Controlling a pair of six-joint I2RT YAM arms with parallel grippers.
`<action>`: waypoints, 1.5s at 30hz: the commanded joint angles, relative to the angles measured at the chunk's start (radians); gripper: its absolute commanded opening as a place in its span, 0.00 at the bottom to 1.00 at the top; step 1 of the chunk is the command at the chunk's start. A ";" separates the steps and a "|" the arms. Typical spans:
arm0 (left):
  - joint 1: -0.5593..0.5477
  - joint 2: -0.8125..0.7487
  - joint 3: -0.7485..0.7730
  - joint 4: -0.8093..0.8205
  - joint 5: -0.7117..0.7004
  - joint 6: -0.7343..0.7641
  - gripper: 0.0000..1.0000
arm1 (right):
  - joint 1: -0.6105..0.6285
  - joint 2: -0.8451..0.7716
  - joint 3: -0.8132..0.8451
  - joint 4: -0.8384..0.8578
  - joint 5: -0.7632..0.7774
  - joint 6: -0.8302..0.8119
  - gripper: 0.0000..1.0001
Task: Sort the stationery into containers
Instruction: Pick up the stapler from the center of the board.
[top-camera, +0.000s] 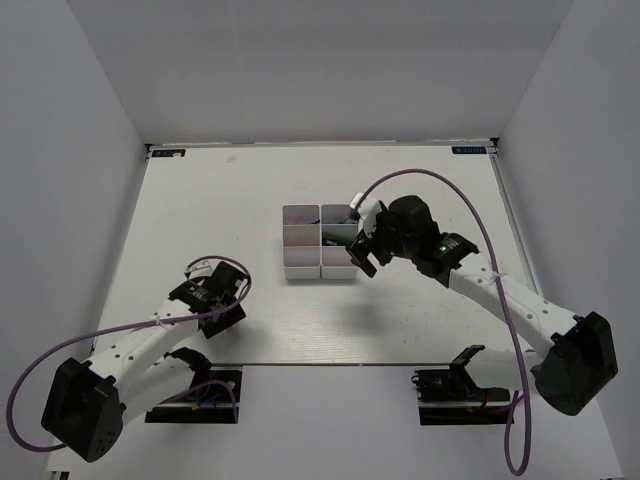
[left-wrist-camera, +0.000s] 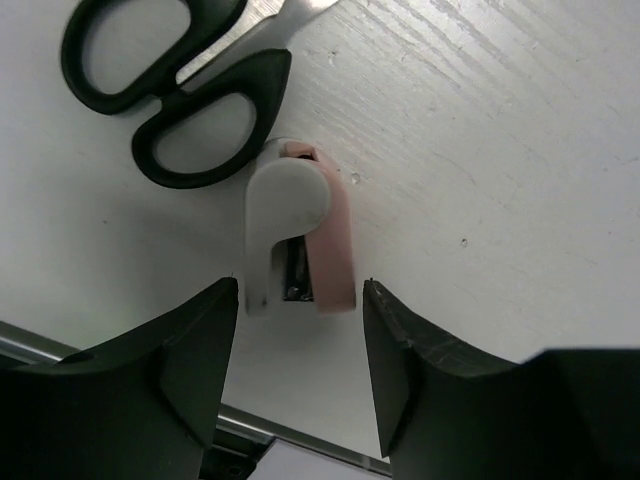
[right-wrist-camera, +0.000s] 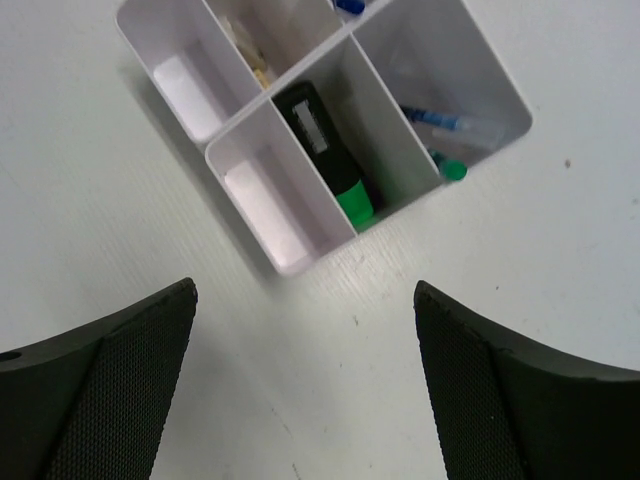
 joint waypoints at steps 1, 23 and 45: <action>0.040 0.021 -0.021 0.104 0.074 0.010 0.64 | -0.020 -0.056 -0.044 0.051 -0.041 0.036 0.90; -0.085 0.036 0.232 0.135 0.140 0.194 0.08 | -0.127 -0.186 -0.170 0.019 -0.112 0.094 0.79; -0.139 0.446 0.644 0.179 0.452 0.282 0.00 | -0.207 -0.269 -0.276 0.079 -0.067 0.122 0.39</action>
